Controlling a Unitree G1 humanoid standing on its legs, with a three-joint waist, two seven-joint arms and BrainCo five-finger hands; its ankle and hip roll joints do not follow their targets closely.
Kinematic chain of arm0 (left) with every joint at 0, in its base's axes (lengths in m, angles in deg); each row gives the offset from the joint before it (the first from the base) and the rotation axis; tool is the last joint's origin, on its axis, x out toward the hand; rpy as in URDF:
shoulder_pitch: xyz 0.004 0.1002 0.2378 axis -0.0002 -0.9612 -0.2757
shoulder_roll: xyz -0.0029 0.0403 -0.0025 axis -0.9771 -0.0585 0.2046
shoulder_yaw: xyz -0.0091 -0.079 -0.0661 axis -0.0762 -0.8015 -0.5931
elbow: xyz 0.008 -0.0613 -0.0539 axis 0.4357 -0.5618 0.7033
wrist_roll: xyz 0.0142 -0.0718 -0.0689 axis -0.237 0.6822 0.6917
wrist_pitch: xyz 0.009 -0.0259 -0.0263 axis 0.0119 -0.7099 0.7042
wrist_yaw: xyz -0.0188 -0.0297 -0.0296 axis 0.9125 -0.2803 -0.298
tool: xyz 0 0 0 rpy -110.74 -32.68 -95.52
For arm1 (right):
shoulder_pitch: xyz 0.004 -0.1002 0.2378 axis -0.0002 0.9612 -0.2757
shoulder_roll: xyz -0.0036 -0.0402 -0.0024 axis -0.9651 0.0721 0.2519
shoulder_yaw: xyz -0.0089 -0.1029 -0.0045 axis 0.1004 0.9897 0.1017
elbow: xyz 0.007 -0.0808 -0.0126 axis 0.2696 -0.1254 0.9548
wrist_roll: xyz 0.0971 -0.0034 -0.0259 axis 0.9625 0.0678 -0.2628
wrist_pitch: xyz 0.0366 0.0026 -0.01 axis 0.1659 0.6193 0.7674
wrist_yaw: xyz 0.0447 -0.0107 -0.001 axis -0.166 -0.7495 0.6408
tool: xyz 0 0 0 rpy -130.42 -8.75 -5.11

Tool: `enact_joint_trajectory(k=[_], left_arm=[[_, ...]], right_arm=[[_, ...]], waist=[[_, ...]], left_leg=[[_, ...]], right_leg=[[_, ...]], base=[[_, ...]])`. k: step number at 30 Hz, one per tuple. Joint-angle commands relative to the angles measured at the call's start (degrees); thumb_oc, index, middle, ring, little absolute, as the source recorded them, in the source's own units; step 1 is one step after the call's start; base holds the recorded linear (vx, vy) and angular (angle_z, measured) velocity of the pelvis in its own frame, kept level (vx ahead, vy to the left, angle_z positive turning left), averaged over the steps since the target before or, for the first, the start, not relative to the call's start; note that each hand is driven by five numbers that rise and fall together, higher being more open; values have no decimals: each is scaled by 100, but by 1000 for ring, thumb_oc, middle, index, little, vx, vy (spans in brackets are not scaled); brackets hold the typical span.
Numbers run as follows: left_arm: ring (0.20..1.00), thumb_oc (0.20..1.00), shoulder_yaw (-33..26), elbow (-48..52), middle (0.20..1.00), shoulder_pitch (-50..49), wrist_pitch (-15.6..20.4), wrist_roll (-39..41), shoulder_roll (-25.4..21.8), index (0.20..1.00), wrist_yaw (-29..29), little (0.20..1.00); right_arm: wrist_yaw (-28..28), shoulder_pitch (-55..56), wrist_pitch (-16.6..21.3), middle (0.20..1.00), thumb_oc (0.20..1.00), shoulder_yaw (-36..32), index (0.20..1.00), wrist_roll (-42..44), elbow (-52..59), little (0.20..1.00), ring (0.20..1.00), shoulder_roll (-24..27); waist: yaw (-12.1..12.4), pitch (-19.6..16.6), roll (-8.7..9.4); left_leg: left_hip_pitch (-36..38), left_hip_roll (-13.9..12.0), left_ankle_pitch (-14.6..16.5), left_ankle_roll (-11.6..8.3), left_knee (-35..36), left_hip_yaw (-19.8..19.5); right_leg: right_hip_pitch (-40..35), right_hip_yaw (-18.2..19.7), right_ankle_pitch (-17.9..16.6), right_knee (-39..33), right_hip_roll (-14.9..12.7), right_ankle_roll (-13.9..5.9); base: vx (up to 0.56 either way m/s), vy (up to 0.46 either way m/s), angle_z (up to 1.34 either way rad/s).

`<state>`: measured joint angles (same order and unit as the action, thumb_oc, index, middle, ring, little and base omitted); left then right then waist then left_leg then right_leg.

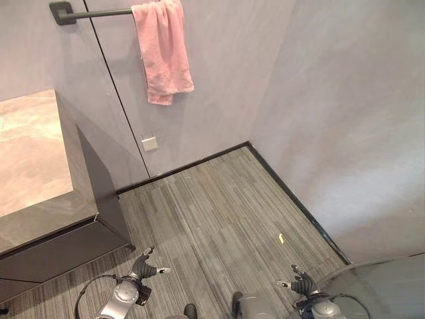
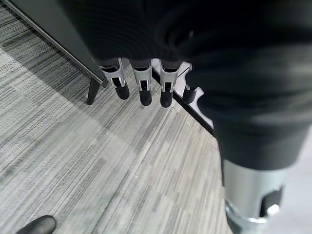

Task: Put brush and paste in cup on sink, flatten towel.

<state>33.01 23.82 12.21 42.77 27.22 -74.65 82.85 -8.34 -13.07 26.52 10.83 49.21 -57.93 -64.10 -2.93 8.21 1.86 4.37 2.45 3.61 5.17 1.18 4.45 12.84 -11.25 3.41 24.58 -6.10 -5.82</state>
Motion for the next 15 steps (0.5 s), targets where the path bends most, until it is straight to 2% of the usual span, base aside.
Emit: enact_joint_trajectory(k=[1,4,5,6,8,9,11,15], left_arm=[[1000,1000,-99,280,1000,178,174,-71,22,1000,23,1000],[1000,1000,-82,221,1000,259,184,-61,64,1000,58,1000],[1000,1000,-69,135,1000,344,208,-20,130,1000,101,1000],[1000,1000,-69,135,1000,344,208,-20,130,1000,101,1000],[1000,1000,-75,130,1000,363,220,30,154,1000,141,1000],[1000,1000,-72,109,1000,355,209,41,175,1000,121,1000],[1000,1000,-7,28,1000,352,206,-4,230,1000,127,1000],[1000,1000,0,-31,1000,313,219,23,235,1000,83,1000]], right_arm=[[38,-58,273,1000,1000,22,1000,98,146,1000,1000,221],[67,-76,274,1000,1000,26,1000,113,100,1000,1000,245],[94,-91,263,1000,1000,33,1000,111,51,1000,1000,255],[94,-91,263,1000,1000,33,1000,111,51,1000,1000,255],[89,-50,207,1000,1000,48,1000,13,126,1000,1000,285],[70,-6,196,1000,1000,50,1000,-47,110,1000,1000,279],[74,-24,174,1000,1000,95,1000,-77,7,1000,1000,295],[55,-23,183,1000,1000,111,1000,-182,107,1000,1000,390]], waist=[[-175,-61,5],[-258,-42,2],[-343,-16,2],[-343,-13,1],[-430,23,67],[-406,-16,104],[-426,-99,153],[-425,-231,142]], left_leg=[[-153,329,65,-231,-464,-139],[-58,366,165,-241,-495,-202],[62,406,292,-271,-562,-298],[65,405,293,-271,-562,-298],[222,452,464,-327,-743,-398],[292,466,497,-359,-771,-416],[358,478,526,-353,-783,-482],[497,343,393,-408,-570,-569]], right_leg=[[122,273,-657,-624,328,-154],[259,478,-723,-868,366,-165],[413,773,-948,-1311,354,-245],[409,772,-949,-1314,355,-245],[558,803,-1273,-1811,156,-383],[428,720,-1261,-1960,114,-387],[295,867,-1357,-1969,192,-330],[126,778,-1398,-2046,295,-303]], base=[[98,40,7],[148,2,26],[135,-14,30],[203,-39,25],[246,-85,31],[262,-104,32],[188,-86,39],[142,-86,25]])
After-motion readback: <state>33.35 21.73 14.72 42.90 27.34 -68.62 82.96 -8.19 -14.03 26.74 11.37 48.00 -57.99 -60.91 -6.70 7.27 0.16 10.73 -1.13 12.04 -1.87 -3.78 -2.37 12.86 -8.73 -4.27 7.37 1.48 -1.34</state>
